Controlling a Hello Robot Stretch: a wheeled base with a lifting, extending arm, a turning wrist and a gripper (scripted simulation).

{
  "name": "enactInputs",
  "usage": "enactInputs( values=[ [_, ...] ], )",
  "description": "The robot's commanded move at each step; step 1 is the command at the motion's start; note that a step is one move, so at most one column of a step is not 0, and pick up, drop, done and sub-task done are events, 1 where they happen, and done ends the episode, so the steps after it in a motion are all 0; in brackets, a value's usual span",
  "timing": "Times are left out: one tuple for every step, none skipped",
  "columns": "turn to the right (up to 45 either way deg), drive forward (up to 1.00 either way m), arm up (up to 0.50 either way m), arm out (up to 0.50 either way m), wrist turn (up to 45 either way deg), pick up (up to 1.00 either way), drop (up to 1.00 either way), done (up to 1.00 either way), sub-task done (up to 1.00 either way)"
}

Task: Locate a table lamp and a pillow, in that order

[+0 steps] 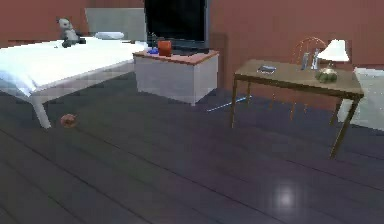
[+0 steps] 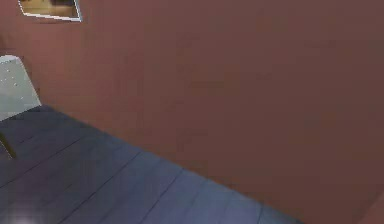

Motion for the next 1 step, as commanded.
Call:
enactInputs(
  values=[
    [30.0,0.0,0.0,0.0,0.0,0.0,0.0,0.0,0.0]
  ],
)
